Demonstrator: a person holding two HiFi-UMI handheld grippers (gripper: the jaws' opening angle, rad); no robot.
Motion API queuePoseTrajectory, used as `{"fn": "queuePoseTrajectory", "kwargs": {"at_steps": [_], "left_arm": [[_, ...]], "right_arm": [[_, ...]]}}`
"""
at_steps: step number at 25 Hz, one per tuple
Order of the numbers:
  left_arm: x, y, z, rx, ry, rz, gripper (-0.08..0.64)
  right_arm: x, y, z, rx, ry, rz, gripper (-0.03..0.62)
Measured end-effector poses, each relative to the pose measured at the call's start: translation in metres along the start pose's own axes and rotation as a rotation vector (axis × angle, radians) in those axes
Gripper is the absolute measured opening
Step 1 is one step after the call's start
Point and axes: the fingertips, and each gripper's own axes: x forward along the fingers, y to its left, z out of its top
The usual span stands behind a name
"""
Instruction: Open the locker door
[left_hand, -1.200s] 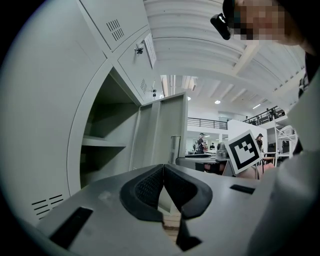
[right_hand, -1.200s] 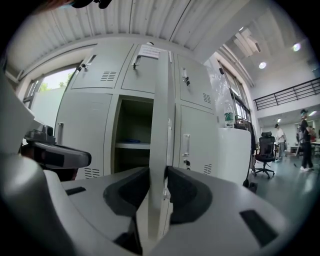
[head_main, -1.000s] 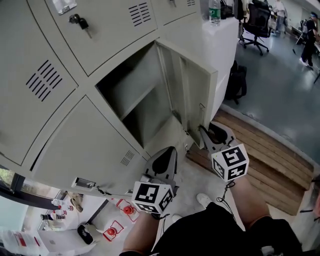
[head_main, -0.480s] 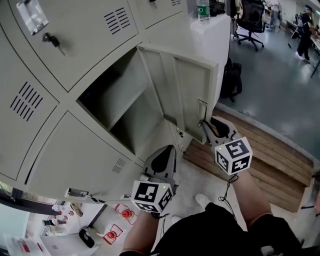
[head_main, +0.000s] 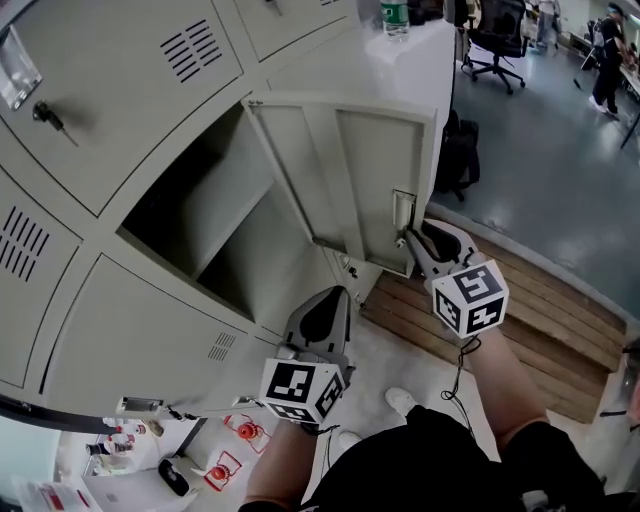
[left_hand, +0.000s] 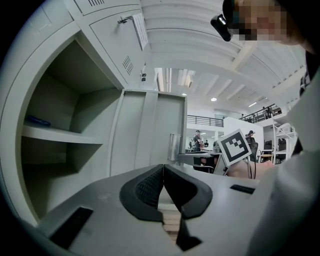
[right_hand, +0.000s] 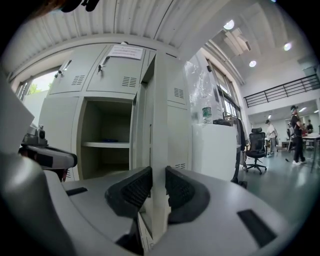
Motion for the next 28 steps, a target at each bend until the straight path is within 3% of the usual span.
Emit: {"fn": "queuePoseTrajectory", "kwargs": {"at_steps": [16,25,28], "left_arm": [[0.025,0.007,0.002,-0.003,-0.011,0.028,0.017],[0.001,0.012,0.006,-0.003,-0.018,0.036,0.017],[-0.014,0.014,0.008,0.002,-0.024,0.036,0.017]], "right_arm": [[0.018,-0.030,0.000,-0.010,-0.001,0.012,0.141],[-0.002,-0.032,0.014,-0.010,-0.066,-0.109,0.158],[-0.018,-0.026,0.024,-0.013,-0.102,-0.150,0.125]]}}
